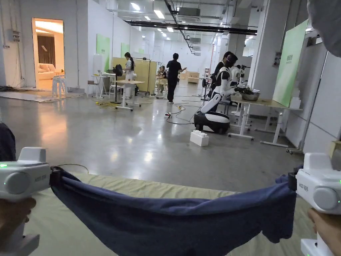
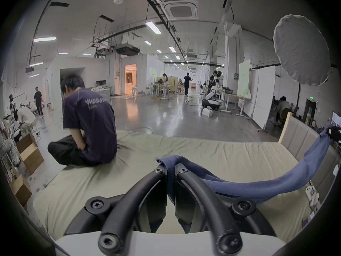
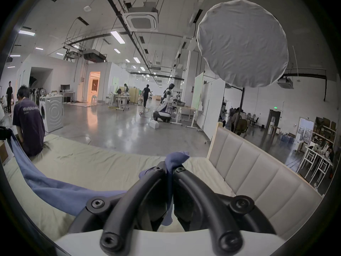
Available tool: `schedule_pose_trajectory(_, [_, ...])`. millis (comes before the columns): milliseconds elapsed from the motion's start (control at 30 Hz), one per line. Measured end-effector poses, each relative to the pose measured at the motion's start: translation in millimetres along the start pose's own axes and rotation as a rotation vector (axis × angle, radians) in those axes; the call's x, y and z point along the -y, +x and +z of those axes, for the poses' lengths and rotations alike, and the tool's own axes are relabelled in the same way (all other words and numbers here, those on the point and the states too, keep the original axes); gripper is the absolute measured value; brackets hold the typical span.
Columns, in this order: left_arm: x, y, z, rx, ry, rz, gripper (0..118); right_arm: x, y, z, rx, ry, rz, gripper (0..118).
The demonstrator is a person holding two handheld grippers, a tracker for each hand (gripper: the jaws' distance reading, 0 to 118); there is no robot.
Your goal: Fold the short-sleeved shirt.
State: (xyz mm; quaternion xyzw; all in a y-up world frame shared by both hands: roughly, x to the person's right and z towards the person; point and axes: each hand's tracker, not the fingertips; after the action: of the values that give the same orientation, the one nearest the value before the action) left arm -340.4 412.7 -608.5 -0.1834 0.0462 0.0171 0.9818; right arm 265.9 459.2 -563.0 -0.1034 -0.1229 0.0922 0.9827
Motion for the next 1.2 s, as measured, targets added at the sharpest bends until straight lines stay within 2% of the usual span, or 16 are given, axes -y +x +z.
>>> schedule_pose_trajectory(133, [56.4,-7.3,13.7,0.009,-0.049,0.001,7,53.1,0.7,22.9,-0.008,-0.063,0.011,5])
schedule_pose_trajectory(233, [98.4,-17.5,31.2,0.019,-0.082,0.007,7,90.8,1.2,48.7,0.004,-0.068,0.063,5])
schedule_pose_trajectory(300, [125.5,-25.4,46.0,0.027,-0.107,0.017,7,116.3,3.7,66.6,-0.011,-0.116,0.044,5])
schedule_pose_trajectory(333, [136.6,-28.9,53.6,0.035,-0.120,0.019,7,124.2,4.5,74.3,-0.011,-0.113,0.062,5])
schedule_pose_trajectory(367, [147.1,-31.8,60.1,0.039,-0.127,0.025,7,139.0,5.7,84.1,-0.019,-0.169,0.036,5])
schedule_pose_trajectory(467, [183.4,-43.4,83.7,0.048,-0.169,0.045,7,171.2,4.3,110.6,-0.024,-0.220,0.068,5])
schedule_pose_trajectory(500, [194.2,-46.5,89.8,0.059,-0.200,0.051,7,180.4,3.0,118.8,-0.009,-0.218,0.113,5])
schedule_pose_trajectory(567, [216.0,-50.3,98.5,0.061,-0.234,0.056,7,200.6,-0.2,134.0,-0.007,-0.235,0.124,5])
schedule_pose_trajectory(633, [237.6,-53.4,103.1,0.056,-0.286,0.057,7,222.9,-4.5,142.6,-0.034,-0.322,0.123,5])
schedule_pose_trajectory(800, [281.6,-57.9,104.8,0.057,-0.414,0.051,7,261.7,-17.9,156.7,-0.052,-0.381,0.159,5])
schedule_pose_trajectory(900, [296.2,-57.4,106.2,0.052,-0.460,0.030,7,281.2,-22.1,158.3,-0.086,-0.472,0.127,5])
schedule_pose_trajectory(1033, [312.3,-74.7,96.5,0.057,-0.498,0.053,9,293.2,-19.8,157.8,-0.062,-0.469,0.144,6])
schedule_pose_trajectory(1100, [311.9,-76.8,97.9,0.053,-0.498,0.050,13,294.4,-21.8,160.7,-0.053,-0.480,0.164,12])
schedule_pose_trajectory(1133, [308.8,-73.2,102.7,0.049,-0.494,0.046,19,293.7,-22.4,161.8,-0.051,-0.479,0.163,21])
schedule_pose_trajectory(1167, [306.9,-72.8,104.9,0.043,-0.483,0.036,29,292.3,-23.1,163.1,-0.048,-0.477,0.160,41])
schedule_pose_trajectory(1200, [303.9,-72.2,107.0,0.015,-0.463,0.014,35,289.5,-24.4,164.6,-0.040,-0.469,0.151,52])
